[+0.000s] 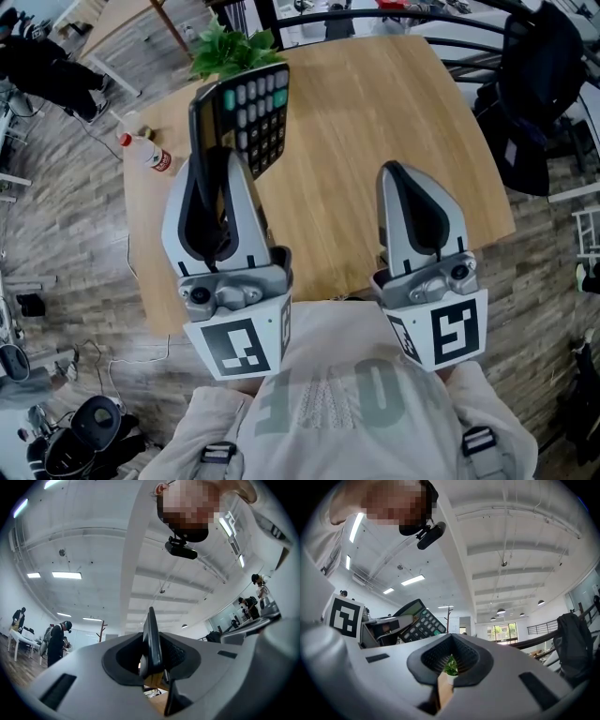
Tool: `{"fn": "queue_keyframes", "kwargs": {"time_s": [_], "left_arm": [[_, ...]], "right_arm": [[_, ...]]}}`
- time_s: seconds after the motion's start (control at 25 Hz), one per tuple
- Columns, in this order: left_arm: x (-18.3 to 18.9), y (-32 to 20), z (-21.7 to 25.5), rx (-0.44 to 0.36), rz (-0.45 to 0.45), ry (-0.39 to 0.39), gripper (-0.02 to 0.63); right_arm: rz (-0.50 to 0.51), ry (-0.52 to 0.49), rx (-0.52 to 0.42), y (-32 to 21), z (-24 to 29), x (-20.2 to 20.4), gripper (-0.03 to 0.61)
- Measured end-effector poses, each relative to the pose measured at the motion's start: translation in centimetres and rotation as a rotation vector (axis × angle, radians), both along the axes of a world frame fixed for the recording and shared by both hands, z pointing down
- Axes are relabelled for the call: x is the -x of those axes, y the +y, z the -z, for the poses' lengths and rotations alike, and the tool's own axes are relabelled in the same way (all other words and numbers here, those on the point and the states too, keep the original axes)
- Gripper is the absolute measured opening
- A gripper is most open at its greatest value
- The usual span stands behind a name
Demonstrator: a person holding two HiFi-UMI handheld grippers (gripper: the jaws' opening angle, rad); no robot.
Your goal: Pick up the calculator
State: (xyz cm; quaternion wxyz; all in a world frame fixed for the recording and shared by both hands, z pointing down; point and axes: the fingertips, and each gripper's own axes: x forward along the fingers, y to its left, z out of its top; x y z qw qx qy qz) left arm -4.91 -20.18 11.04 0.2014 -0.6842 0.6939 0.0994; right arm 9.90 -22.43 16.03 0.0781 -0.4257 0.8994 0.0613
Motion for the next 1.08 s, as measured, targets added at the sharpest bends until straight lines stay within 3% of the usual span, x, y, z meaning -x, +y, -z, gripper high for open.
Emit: {"fn": "queue_keyframes", "kwargs": {"time_s": [1.08], "left_arm": [[0.28,0.84,0.18,-0.013,0.001,-0.027,0.083]], "right_arm": [[-0.014,0.018,-0.003,0.13,-0.66,0.63,0.017]]}}
